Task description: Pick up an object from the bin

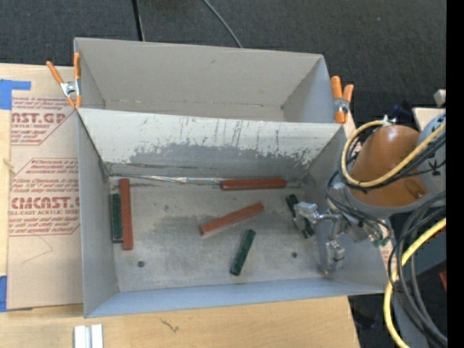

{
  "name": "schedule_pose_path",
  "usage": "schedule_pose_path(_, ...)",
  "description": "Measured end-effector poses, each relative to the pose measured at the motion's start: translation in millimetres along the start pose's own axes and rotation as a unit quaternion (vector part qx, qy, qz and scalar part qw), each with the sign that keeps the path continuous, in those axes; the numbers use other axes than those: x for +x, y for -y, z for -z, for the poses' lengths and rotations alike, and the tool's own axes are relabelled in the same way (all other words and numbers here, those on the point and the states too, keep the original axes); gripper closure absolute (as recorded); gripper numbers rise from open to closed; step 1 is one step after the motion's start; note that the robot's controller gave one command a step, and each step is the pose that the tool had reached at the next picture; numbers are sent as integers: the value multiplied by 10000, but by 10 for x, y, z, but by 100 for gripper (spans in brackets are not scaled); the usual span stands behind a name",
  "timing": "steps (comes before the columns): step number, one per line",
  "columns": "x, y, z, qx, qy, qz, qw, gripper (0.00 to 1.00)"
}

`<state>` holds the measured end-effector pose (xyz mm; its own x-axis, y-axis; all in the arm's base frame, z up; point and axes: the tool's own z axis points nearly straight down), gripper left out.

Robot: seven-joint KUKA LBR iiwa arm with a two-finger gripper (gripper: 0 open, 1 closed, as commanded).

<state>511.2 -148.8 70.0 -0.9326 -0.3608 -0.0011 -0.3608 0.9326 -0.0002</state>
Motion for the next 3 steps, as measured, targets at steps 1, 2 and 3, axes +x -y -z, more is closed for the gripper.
schedule_pose_path(1, -103, 43, 203, -35, -42, 587, 9983, 0)
schedule_pose_path(2, -483, 212, 448, 35, 43, 2285, 9735, 0)
schedule_pose_path(3, -744, 188, 78, -54, 40, 2403, 9707, 0)
